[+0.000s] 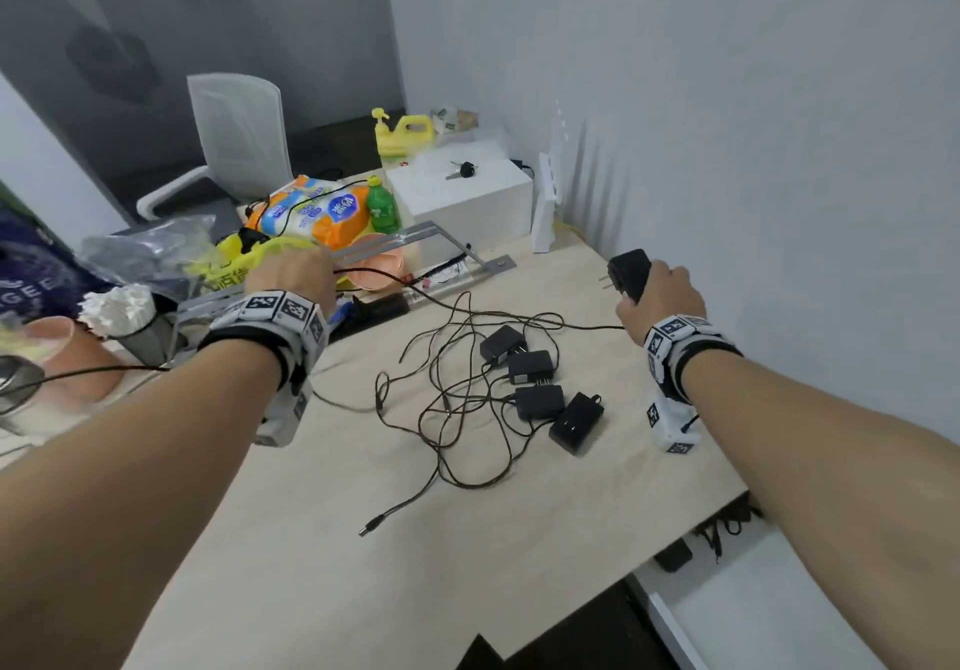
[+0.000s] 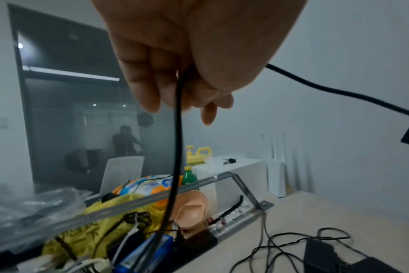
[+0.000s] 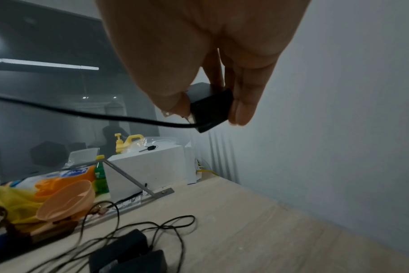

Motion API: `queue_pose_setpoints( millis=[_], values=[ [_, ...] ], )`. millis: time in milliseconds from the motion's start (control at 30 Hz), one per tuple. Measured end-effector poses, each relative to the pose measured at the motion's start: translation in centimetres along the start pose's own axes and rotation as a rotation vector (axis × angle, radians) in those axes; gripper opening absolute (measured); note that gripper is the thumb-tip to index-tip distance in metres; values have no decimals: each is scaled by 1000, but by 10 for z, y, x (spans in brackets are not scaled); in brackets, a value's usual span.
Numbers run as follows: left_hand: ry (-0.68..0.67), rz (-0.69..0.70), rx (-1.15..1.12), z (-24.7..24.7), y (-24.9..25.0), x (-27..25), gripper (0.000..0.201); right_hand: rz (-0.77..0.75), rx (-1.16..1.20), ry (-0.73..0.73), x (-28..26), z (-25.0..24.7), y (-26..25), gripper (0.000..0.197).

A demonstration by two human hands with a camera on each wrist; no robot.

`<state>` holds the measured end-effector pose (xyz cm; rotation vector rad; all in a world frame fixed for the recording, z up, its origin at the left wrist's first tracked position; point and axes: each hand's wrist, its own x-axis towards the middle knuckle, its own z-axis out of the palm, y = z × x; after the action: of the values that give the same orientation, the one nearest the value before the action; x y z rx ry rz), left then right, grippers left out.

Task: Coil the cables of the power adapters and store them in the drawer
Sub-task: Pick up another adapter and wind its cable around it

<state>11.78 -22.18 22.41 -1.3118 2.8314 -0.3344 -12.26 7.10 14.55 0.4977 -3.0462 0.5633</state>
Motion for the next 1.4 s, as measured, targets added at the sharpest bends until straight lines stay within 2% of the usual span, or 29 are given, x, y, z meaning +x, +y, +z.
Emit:
queue_pose_setpoints(
  millis=[100,200,233,300,367,400,467,600,633,700,767,833,867,933,1000,1100,1133,1167,1233,1300,1400],
  values=[
    [-17,95,-119,14,4,-3,17,-11,82,16,-11,9,-25,45],
    [-167,227,-167,33,16,-19,26,-52,180,16,-23,20,-59,43],
    [-241,295,-187,43,20,-26,36,-78,214,18,-27,24,-69,41],
    [-489,434,-275,65,24,-42,60,-145,271,20,-36,32,-87,37],
    [-737,499,-357,82,29,-53,79,-222,291,3,-46,33,-96,38],
    [-782,503,-418,90,32,-56,83,-254,294,-9,-51,33,-99,40],
    [-726,469,-640,97,38,-54,82,-305,308,-25,-61,31,-101,46],
    [-456,289,-1192,86,56,-37,70,-420,279,-52,-77,30,-102,55],
    [-456,238,-1343,81,61,-32,72,-460,242,-76,-82,31,-103,57],
    [-547,181,-1568,68,67,-25,79,-563,160,-120,-91,29,-104,62],
    [-595,268,-1534,59,71,-22,72,-656,107,-144,-95,24,-104,65],
    [-538,422,-1345,51,74,-25,41,-724,91,-139,-97,17,-103,65],
    [-530,441,-1334,49,76,-25,28,-750,95,-119,-96,13,-102,65],
    [-656,349,-1558,43,78,-23,22,-696,188,-67,-90,4,-98,63],
    [-778,180,-1889,33,80,-21,29,-503,384,-35,-81,-3,-91,51],
    [-795,22,-2183,16,85,-22,28,-270,637,-18,-69,-8,-85,8],
    [-797,-22,-2248,11,87,-24,25,-225,684,-10,-68,-9,-85,4],
    [-805,-74,-2306,7,89,-26,24,-195,717,4,-67,-9,-85,10],
    [-816,-166,-2429,1,93,-29,23,-188,766,28,-69,-10,-84,18],
    [-797,-254,-2553,-4,98,-31,25,-266,764,69,-73,-11,-81,23],
    [-791,-314,-2641,-6,104,-31,31,-352,635,72,-76,-11,-76,24]
  ],
)
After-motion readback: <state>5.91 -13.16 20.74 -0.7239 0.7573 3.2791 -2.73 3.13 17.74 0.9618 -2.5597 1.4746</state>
